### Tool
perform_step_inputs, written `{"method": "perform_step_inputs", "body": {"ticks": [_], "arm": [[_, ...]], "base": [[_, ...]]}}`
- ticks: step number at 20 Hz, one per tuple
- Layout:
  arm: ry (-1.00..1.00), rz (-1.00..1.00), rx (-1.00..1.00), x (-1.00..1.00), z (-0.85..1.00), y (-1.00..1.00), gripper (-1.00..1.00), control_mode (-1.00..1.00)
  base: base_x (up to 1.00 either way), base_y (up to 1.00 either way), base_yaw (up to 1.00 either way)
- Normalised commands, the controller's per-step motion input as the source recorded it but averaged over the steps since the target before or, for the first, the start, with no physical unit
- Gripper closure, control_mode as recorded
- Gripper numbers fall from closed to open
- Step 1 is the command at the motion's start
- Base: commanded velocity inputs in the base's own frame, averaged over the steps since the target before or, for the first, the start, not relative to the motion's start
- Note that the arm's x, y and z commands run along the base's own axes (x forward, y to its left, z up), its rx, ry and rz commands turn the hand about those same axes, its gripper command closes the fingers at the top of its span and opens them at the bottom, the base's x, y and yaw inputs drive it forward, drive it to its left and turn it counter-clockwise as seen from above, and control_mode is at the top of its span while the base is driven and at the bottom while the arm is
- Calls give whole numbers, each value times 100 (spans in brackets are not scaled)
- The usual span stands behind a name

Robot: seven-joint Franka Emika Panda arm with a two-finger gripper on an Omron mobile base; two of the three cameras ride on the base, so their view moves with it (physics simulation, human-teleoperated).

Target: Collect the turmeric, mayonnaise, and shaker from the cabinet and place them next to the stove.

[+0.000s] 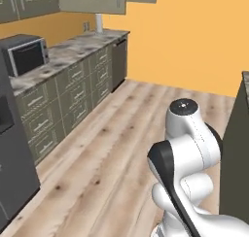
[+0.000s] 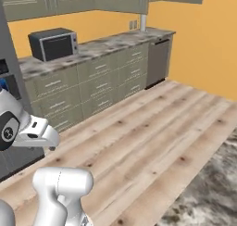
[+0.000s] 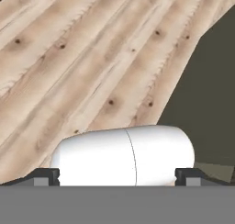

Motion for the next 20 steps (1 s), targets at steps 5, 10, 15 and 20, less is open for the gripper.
{"method": "perform_step_inputs", "body": {"ticks": [5, 10, 15, 20], "arm": [[0, 0, 0, 0, 0, 0, -100, 100], [0, 0, 0, 0, 0, 0, -100, 100], [0, 0, 0, 0, 0, 0, -100, 100], [0, 0, 0, 0, 0, 0, -100, 100]], "base": [[79, 5, -41], [81, 14, -41], [86, 25, -38], [98, 26, -29]]}}
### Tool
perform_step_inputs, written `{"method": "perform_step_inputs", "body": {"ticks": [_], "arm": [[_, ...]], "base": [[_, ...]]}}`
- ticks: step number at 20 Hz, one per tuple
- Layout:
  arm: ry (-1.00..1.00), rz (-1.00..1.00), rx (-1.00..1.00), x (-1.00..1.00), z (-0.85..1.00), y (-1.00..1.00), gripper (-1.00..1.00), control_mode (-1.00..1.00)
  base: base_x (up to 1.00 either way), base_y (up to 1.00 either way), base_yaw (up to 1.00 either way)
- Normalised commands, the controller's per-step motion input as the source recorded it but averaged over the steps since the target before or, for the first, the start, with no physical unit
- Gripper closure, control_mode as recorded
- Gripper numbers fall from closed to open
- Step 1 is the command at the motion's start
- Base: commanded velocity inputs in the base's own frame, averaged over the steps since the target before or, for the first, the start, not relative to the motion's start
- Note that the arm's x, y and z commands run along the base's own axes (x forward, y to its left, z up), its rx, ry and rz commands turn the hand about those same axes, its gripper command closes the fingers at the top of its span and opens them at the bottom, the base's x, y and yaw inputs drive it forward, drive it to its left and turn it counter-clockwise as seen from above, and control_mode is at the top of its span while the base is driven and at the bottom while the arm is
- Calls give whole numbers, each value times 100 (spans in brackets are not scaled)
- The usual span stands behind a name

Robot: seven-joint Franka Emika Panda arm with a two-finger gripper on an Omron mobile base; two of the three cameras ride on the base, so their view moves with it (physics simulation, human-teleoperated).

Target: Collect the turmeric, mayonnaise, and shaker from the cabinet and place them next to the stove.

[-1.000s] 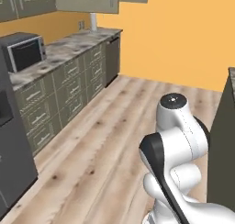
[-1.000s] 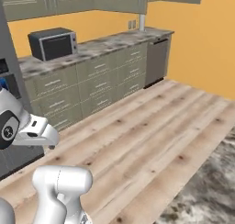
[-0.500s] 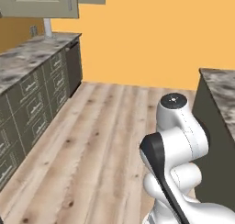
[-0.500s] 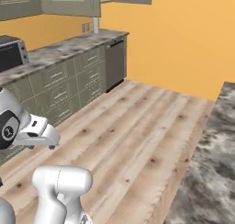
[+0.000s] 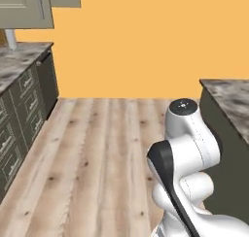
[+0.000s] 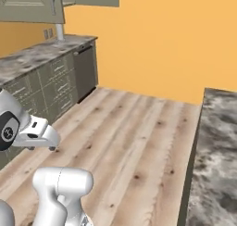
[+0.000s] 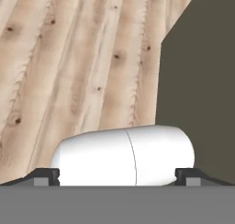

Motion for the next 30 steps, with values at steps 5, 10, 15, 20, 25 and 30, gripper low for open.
{"method": "perform_step_inputs", "body": {"ticks": [5, 10, 15, 20, 25, 30], "arm": [[0, 0, 0, 0, 0, 0, -100, 100], [0, 0, 0, 0, 0, 0, -100, 100], [0, 0, 0, 0, 0, 0, -100, 100], [0, 0, 0, 0, 0, 0, -100, 100], [0, 0, 0, 0, 0, 0, -100, 100], [0, 0, 0, 0, 0, 0, -100, 100]], "base": [[100, 3, -12], [100, 0, 0], [100, 0, 0], [100, 0, 2], [100, 0, 10], [100, 0, 15]]}}
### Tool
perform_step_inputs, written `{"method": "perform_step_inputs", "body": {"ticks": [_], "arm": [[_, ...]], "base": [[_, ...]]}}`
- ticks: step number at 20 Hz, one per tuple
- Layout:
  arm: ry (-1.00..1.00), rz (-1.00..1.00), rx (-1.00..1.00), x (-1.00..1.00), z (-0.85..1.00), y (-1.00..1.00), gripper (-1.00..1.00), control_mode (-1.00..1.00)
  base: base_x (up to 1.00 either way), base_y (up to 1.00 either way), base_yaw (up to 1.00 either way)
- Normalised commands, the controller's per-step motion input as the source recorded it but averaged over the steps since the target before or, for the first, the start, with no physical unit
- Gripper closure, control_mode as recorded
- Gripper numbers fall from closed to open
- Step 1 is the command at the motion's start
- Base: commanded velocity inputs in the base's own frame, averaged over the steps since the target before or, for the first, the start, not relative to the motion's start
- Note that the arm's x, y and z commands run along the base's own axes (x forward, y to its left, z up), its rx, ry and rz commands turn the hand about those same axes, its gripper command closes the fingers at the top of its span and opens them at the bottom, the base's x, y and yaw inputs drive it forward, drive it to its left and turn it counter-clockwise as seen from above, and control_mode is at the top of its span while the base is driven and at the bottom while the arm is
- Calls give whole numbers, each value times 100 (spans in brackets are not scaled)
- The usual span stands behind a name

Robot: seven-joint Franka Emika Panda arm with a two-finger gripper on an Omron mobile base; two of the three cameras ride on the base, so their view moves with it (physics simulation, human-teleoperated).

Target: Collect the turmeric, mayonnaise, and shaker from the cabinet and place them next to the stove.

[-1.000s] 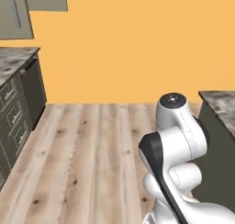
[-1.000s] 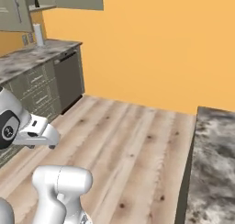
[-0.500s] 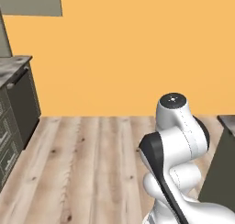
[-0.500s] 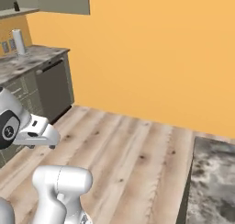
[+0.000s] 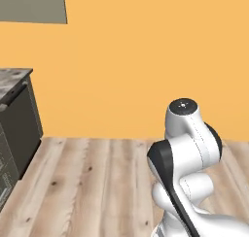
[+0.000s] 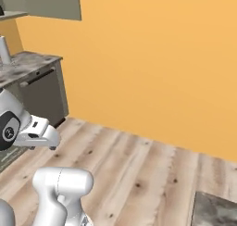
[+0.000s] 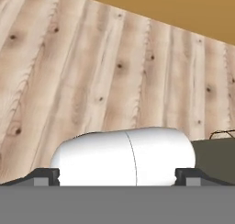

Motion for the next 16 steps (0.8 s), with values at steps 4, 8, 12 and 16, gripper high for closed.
{"method": "perform_step_inputs", "body": {"ticks": [4, 8, 12, 16], "arm": [[0, 0, 0, 0, 0, 0, -100, 100], [0, 0, 0, 0, 0, 0, -100, 100], [0, 0, 0, 0, 0, 0, -100, 100], [0, 0, 0, 0, 0, 0, -100, 100]], "base": [[100, 1, 20], [100, 7, 23], [98, 12, 28], [64, 21, 36]]}}
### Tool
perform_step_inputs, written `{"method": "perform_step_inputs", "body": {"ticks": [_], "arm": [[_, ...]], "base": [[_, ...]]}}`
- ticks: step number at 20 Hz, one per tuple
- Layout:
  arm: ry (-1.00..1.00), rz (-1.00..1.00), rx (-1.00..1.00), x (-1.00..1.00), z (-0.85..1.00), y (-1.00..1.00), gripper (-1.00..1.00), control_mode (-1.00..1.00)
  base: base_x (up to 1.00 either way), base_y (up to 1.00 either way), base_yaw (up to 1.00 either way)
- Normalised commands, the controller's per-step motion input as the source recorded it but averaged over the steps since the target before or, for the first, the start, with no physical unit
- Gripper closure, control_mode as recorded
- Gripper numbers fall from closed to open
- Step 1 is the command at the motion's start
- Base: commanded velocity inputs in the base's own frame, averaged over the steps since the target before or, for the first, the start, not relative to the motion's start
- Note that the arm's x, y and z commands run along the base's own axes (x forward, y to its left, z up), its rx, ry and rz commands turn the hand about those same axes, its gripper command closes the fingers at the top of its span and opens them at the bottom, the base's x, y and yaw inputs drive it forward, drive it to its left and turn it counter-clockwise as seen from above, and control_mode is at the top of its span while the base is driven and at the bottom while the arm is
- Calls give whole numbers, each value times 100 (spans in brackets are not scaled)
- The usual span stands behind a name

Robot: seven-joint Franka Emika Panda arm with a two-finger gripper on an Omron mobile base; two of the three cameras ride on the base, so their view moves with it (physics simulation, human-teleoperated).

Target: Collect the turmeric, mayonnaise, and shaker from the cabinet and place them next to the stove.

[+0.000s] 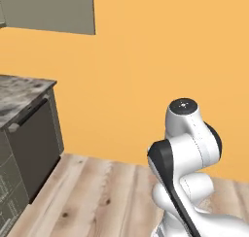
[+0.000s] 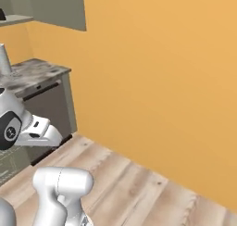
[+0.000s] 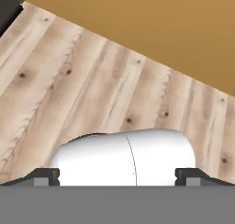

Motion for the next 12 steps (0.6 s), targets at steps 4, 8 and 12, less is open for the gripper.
{"method": "perform_step_inputs", "body": {"ticks": [4, 8, 12], "arm": [[0, 0, 0, 0, 0, 0, -100, 100], [0, 0, 0, 0, 0, 0, -100, 100], [0, 0, 0, 0, 0, 0, -100, 100]], "base": [[78, 22, 43], [94, 9, 46], [98, 5, 45]]}}
